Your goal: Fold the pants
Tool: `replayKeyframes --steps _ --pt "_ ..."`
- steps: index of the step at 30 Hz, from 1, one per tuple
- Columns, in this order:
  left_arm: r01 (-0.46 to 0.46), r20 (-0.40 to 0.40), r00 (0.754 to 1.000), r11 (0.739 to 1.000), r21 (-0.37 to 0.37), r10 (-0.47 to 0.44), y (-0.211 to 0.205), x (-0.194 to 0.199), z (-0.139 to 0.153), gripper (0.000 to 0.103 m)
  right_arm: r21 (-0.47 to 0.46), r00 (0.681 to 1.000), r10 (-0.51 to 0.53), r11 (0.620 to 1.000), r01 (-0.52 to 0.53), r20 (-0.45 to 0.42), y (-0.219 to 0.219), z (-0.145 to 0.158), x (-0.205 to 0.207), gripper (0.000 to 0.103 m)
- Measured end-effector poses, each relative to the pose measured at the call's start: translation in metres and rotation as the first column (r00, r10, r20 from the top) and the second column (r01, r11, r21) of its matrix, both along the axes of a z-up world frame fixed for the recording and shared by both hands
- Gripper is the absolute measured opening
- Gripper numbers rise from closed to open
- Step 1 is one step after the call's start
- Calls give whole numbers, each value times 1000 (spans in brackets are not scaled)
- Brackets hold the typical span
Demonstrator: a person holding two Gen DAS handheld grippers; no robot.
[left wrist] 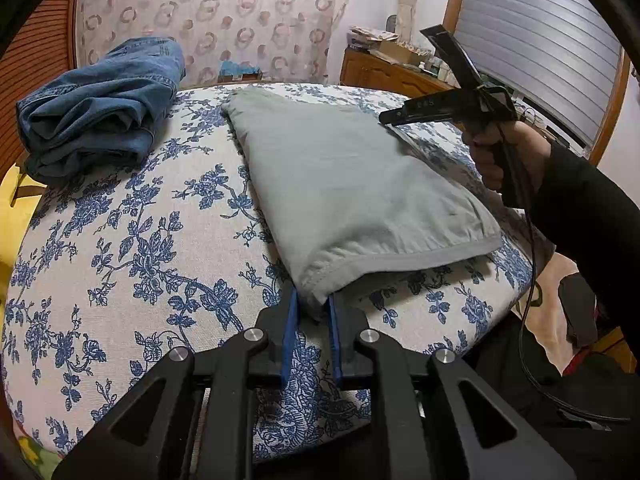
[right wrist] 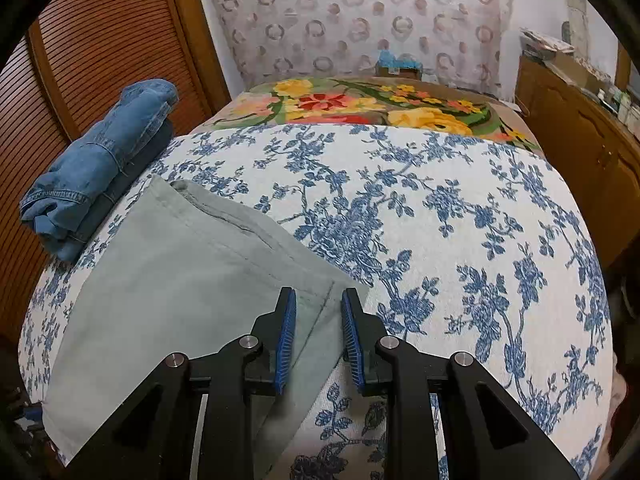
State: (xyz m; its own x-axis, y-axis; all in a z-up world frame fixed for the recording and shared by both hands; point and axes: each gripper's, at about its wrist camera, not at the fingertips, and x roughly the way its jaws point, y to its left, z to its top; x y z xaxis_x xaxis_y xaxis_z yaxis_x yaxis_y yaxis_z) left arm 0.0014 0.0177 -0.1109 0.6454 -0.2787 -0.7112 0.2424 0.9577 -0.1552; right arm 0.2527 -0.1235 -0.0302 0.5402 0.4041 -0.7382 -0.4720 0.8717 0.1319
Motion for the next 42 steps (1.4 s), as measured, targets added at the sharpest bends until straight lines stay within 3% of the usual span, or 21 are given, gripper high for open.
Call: replayKeyframes --steps 3,8,12,15,21,29,42 --pt "-1 1 1000 1000 -3 1 0 -1 0 15 -17 999 32 999 -32 15 6 -1 -2 3" --pt "1 1 1000 1000 -1 -1 0 -1 0 15 -19 996 -58 998 59 69 -7 6 -7 2" --pt "-1 1 1000 1000 -1 1 0 -1 0 16 -36 995 -60 997 63 79 -6 10 -14 3" --pt "6 -1 1000 1000 -2 -6 -1 -1 0 21 -32 996 -60 998 62 71 -12 21 -35 21" --pt "13 2 1000 1000 3 -13 -4 -2 1 26 -3 999 22 1000 -22 42 -28 26 -107 36" --pt "7 1 1000 1000 1 -7 -4 1 1 26 32 995 99 995 -99 0 -31 17 -185 41" --pt "1 14 1000 1000 -4 -1 -1 4 2 26 77 991 95 993 -88 -91 -33 0 -198 44"
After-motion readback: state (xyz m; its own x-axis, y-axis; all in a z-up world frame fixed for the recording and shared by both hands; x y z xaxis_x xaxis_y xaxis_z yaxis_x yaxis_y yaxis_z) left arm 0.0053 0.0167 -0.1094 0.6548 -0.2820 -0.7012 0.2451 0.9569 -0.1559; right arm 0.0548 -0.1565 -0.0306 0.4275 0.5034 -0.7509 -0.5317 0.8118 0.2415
